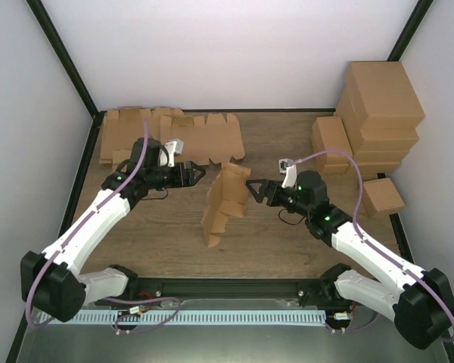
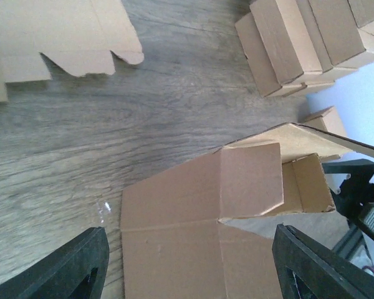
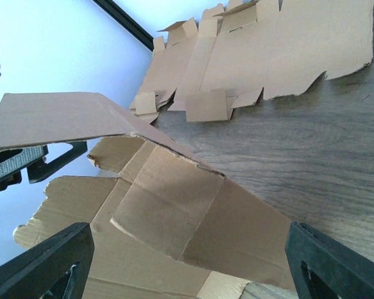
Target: Fold the paper box
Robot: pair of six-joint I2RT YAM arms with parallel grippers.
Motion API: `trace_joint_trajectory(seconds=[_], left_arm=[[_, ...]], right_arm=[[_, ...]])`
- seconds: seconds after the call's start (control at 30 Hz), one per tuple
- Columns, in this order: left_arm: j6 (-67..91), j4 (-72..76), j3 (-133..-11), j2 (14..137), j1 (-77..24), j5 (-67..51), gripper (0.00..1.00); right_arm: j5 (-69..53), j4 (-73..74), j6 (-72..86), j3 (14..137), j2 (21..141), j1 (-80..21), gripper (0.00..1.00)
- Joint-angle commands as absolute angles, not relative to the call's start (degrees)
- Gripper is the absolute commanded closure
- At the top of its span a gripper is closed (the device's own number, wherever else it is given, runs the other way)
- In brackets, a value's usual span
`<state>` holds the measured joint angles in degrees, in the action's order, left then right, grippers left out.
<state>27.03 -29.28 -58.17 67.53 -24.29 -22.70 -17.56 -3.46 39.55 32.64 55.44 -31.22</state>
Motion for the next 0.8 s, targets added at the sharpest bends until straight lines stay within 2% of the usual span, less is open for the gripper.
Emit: trace_joint_trajectory(seconds=[0.0, 0.37, 0.77], left_arm=[[26.7, -21.6, -57.2, 71.1, -23.2, -32.6, 0.25], [25.5, -17.2, -55.8, 76.6, -23.2, -39.7, 0.25], [24.9, -15.5, -55.5, 82.2, -23.2, -43.3, 0.39]], right_arm=[[-16.1, -2.6, 37.4, 35.3, 56.8, -30.7, 0.14], [-16.4, -6.3, 37.5, 35.3, 61.6, -30.5, 0.16], [-18.0, -7.5, 37.4, 35.2, 64.4, -30.6, 0.19]])
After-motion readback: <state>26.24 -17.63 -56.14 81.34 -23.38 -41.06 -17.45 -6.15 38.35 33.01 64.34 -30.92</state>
